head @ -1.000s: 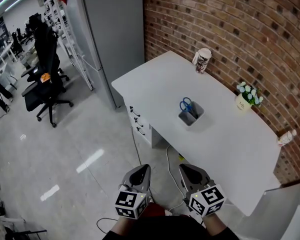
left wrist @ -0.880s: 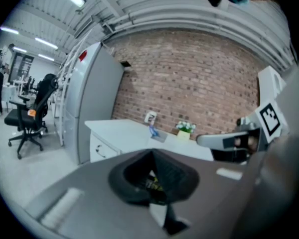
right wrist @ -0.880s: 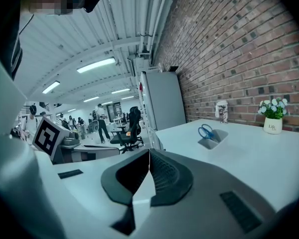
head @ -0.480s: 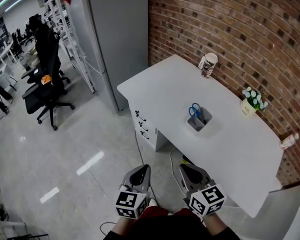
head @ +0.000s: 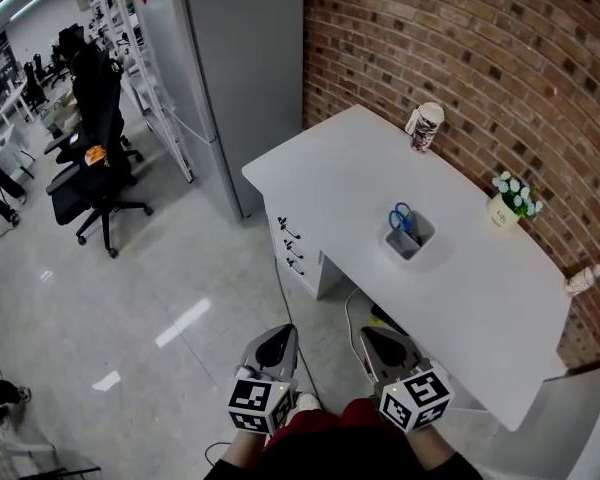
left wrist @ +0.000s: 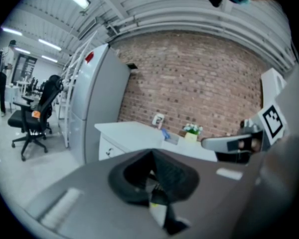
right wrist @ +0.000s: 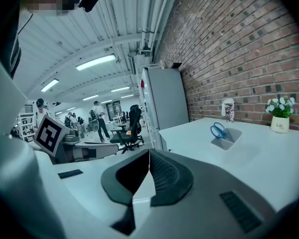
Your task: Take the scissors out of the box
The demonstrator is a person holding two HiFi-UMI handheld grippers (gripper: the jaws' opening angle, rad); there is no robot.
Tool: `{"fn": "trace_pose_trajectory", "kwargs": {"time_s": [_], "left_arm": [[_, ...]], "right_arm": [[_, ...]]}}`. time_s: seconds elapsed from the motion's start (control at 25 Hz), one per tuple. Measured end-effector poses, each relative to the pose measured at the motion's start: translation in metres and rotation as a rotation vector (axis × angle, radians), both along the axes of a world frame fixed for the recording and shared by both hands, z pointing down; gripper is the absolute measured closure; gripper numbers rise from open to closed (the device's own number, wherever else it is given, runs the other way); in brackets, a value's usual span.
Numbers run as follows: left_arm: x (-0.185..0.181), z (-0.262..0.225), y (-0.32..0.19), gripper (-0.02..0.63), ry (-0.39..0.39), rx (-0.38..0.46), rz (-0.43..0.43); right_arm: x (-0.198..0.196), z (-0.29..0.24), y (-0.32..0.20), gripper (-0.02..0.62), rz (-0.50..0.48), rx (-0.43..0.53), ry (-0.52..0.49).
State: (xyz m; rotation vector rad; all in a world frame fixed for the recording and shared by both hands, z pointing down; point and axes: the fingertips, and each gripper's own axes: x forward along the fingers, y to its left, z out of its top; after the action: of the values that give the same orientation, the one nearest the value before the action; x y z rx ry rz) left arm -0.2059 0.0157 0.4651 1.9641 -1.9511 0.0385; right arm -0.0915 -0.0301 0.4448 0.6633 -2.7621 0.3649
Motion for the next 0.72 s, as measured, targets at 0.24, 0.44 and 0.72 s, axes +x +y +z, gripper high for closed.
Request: {"fn": "trace_pose_trajectory", "kwargs": {"time_s": [0.24, 0.44, 0.72], "left_arm": [[-0.003, -0.002, 0.005, 0.603, -0.004, 0.009, -0.005], [-0.005, -0.009, 0.004, 0.603, -0.009, 0.023, -0.003], [-0.002, -0.008, -0.008, 0.603, -0.023, 0.023, 0.018]], "right_arm": [[0.000, -0.001, 0.002, 0.587, 0.003, -0.002, 0.011], [0.002, -0.006, -0.002, 0.586, 0.016, 0.008, 0.007], [0.011, -0.003, -0.017, 0.586, 0.064, 0.008, 0.002]]}}
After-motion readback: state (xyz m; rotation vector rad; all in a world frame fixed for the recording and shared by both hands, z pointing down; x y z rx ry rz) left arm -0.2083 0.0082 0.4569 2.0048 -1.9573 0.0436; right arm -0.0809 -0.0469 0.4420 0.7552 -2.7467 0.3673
